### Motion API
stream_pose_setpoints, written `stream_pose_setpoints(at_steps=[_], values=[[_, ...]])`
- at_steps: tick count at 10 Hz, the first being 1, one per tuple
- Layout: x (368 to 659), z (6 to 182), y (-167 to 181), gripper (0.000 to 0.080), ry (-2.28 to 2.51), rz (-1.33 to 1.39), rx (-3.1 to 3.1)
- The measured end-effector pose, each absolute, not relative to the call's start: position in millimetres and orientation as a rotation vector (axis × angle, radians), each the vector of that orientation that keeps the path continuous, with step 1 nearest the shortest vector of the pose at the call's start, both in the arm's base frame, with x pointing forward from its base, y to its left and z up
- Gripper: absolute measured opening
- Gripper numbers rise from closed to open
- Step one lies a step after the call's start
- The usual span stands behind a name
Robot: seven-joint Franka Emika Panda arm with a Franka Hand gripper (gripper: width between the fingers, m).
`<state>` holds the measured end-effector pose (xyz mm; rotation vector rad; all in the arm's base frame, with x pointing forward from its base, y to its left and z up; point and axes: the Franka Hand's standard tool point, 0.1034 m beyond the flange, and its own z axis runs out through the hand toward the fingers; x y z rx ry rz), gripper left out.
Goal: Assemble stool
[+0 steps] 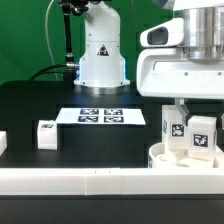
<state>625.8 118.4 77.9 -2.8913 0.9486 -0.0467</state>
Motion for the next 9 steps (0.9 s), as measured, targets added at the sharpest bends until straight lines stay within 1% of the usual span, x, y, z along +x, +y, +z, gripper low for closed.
stream_pose_setpoints(at_steps=[4, 6, 7, 8, 9], values=[[625, 78.1, 123, 0.0340, 1.454, -0.017, -2.667], [625, 78.2, 123, 0.0340, 1.519, -0.002, -2.619], [625, 78.2, 125, 0.0421, 1.523, 0.003, -2.611], [626, 80.0, 123, 0.0421, 1.491, 0.000, -2.628], [628, 89.2, 120, 0.0585, 1.464, -0.001, -2.632]])
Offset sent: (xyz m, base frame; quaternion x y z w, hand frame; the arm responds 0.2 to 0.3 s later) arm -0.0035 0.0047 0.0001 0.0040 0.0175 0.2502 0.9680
